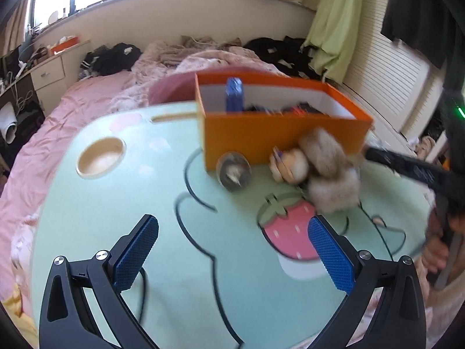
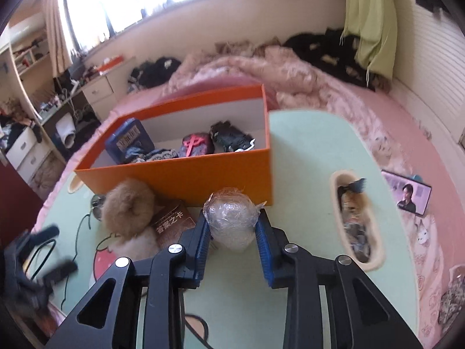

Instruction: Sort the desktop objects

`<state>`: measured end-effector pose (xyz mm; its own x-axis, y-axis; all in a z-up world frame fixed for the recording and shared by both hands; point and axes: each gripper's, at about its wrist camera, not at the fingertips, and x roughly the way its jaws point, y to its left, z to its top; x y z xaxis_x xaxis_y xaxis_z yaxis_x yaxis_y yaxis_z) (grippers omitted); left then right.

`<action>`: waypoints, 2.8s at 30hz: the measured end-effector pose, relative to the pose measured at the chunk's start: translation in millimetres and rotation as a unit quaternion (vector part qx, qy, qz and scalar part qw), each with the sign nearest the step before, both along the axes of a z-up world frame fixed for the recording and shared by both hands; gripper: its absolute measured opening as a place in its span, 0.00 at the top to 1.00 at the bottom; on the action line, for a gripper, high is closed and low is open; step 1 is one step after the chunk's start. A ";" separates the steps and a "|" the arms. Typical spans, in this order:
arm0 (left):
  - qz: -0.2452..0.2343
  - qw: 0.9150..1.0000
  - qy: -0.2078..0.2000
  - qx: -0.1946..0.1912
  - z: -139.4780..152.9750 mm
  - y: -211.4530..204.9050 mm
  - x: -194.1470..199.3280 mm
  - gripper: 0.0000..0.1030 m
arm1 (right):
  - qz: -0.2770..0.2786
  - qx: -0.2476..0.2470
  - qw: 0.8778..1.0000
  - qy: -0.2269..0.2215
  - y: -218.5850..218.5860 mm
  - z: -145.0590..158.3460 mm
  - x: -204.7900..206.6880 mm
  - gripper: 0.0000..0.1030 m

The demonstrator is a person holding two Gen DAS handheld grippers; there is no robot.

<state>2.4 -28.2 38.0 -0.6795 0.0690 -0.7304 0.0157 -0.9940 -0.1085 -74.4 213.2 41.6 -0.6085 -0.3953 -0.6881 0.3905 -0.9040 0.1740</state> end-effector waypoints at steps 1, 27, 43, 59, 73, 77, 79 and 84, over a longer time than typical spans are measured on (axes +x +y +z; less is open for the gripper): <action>0.001 1.000 -0.003 -0.003 2.1 -1.6 -6.6 0.07 | -0.001 -0.003 1.000 0.007 3.8 2.4 5.6 0.72; -0.064 0.997 0.036 0.012 58.1 25.5 -67.3 0.69 | 0.034 -0.003 0.997 0.072 -39.8 55.2 -8.5 0.71; -0.023 0.999 0.031 0.018 39.1 29.6 -123.1 0.40 | -0.027 -0.028 0.997 0.071 -43.8 50.1 -64.9 0.38; -0.037 0.999 -0.010 0.002 0.0 29.4 -8.4 0.22 | 0.048 0.071 0.996 0.026 -38.9 -12.8 63.0 0.20; -0.042 0.997 -0.051 -0.040 -36.7 43.0 -1.5 0.00 | 0.055 0.086 0.994 0.041 -29.9 -43.4 75.7 0.00; -0.042 0.997 -0.049 -0.039 -36.2 42.8 -3.2 0.00 | 0.057 0.085 0.994 0.044 -29.8 -43.7 76.7 0.00; -0.043 0.997 -0.048 -0.039 -36.3 42.0 -3.7 0.00 | 0.059 0.083 0.994 0.046 -29.1 -44.0 76.9 0.00; -0.046 0.997 -0.045 -0.039 -36.1 41.9 -3.1 0.00 | 0.066 0.080 0.993 0.051 -29.0 -43.2 77.0 0.00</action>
<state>-0.7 13.7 2.0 -0.6037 0.0687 -0.7942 -0.0703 -0.9970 -0.0328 2.6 184.2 -1.6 -0.6290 -0.3665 -0.6855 0.5149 -0.8571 -0.0142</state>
